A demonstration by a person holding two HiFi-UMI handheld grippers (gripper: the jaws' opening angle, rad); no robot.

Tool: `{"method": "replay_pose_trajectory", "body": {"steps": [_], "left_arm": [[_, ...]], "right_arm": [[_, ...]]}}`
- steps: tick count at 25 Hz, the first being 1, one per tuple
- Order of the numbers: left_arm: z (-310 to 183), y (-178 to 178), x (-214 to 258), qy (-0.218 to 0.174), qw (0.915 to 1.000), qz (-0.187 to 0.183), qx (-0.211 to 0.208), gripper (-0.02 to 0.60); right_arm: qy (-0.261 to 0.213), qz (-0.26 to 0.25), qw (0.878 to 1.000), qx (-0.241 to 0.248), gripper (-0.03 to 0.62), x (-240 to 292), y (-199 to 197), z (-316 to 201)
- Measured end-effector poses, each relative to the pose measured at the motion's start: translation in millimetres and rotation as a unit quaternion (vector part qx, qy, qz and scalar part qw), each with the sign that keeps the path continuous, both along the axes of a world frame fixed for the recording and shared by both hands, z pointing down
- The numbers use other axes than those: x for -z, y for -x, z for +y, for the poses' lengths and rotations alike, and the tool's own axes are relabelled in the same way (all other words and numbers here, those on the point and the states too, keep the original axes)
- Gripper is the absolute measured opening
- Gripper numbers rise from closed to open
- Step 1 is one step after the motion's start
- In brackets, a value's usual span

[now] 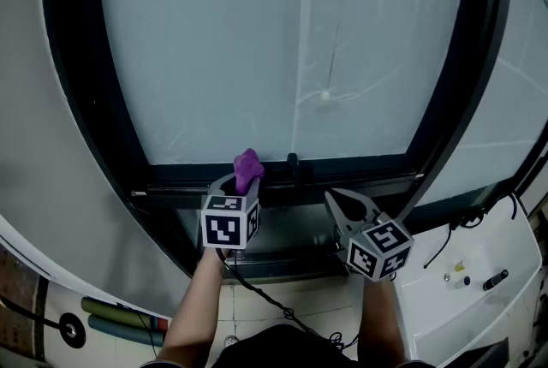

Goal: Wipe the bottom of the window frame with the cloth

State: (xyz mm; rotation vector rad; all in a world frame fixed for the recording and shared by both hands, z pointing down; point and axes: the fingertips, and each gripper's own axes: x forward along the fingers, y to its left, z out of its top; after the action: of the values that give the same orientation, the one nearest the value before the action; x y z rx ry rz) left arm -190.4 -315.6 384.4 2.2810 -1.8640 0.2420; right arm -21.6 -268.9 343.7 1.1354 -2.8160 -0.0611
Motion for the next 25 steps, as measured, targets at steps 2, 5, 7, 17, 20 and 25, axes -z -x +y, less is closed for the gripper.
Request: {"method": "replay_pose_trajectory", "body": {"steps": [2, 5, 7, 17, 20, 25], "left_arm": [[-13.8, -2.1, -5.6, 0.008, 1.0000, -0.001, 0.001, 0.115], [-32.4, -5.5, -14.4, 0.022, 0.9997, -0.002, 0.004, 0.115], [-41.3, -7.8, -23.0, 0.037, 0.9993, -0.007, 0.006, 0.115], [-55.2, -5.5, -40.3, 0.079, 0.9949, -0.050, 0.036, 0.104], [-54.1, -1.1, -40.1, 0.087, 0.9936, -0.059, 0.040, 0.103], [-48.5, 16.1, -40.5, 0.094, 0.9908, -0.079, 0.057, 0.101]], "right_arm": [[0.000, 0.001, 1.000, -0.001, 0.000, -0.9, -0.1, -4.7], [0.002, 0.000, 1.000, -0.004, 0.000, -2.2, -1.1, -10.9], [0.005, -0.001, 1.000, -0.009, 0.000, -2.8, -4.2, -14.4], [0.015, -0.007, 1.000, -0.021, 0.000, -11.7, -12.5, -22.3], [0.015, -0.007, 1.000, -0.019, 0.000, -11.1, -10.5, -22.2], [0.016, -0.008, 1.000, -0.011, 0.000, -11.5, -0.8, -20.0]]}}
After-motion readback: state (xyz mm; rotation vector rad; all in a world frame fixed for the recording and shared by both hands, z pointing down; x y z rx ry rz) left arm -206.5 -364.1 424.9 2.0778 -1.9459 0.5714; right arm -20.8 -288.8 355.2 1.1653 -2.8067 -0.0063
